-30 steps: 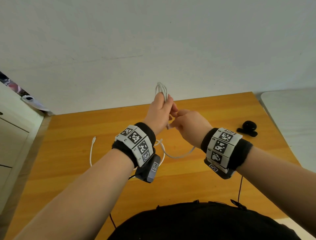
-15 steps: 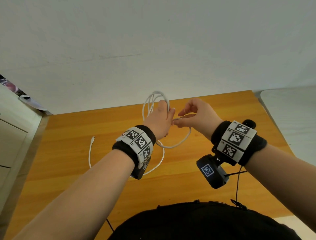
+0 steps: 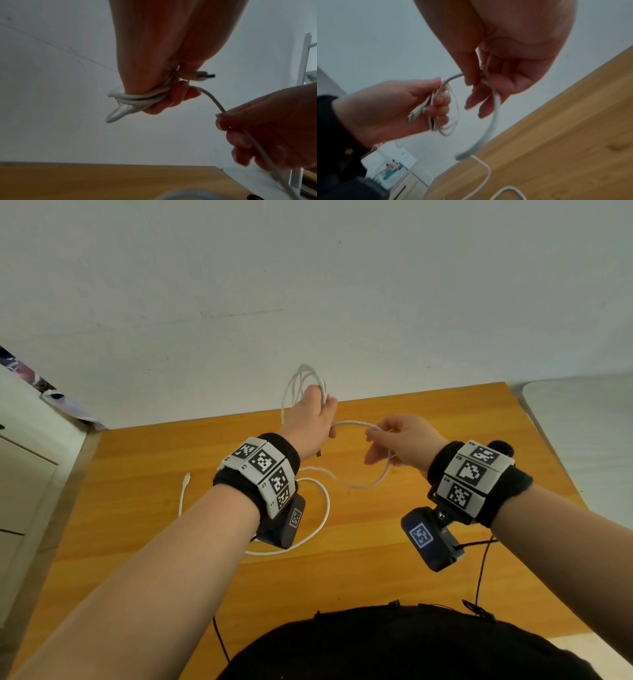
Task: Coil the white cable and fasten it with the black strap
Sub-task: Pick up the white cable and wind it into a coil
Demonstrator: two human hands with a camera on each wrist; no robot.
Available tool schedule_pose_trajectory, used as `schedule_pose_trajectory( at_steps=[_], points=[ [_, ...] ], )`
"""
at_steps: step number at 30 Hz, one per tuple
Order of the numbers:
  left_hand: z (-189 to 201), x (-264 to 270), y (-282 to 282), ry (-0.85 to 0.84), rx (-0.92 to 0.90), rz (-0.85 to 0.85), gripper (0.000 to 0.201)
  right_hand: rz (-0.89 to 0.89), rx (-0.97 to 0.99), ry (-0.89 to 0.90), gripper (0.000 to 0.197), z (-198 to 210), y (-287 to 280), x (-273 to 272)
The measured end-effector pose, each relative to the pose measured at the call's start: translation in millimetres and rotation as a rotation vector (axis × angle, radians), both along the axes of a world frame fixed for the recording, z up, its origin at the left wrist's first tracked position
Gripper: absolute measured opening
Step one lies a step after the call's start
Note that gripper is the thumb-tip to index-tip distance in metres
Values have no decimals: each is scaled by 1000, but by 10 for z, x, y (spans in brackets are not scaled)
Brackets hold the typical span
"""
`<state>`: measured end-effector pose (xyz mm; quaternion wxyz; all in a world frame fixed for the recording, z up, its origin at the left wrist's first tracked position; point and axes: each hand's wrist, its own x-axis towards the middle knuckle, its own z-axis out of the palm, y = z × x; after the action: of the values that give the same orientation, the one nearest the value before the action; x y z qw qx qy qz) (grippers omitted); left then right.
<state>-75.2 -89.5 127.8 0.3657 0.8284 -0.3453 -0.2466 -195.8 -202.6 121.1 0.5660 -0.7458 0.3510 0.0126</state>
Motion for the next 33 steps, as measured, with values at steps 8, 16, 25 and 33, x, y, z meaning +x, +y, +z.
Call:
schedule_pose_trajectory(
  at_steps=[8, 16, 25, 33],
  points=[
    [11, -79, 59, 123, 85, -125, 40, -92, -291, -87, 29, -17, -138, 79],
    [72, -78, 147, 454, -31, -91, 33, -189, -377, -2, 33, 45, -401, 15],
    [122, -134, 100, 785, -202, -29, 34, -255, -116, -9, 29, -87, -382, 9],
    [93, -76, 155, 1136, -287, 97, 41, -258, 134, -49, 22, -32, -438, -8]
  ],
)
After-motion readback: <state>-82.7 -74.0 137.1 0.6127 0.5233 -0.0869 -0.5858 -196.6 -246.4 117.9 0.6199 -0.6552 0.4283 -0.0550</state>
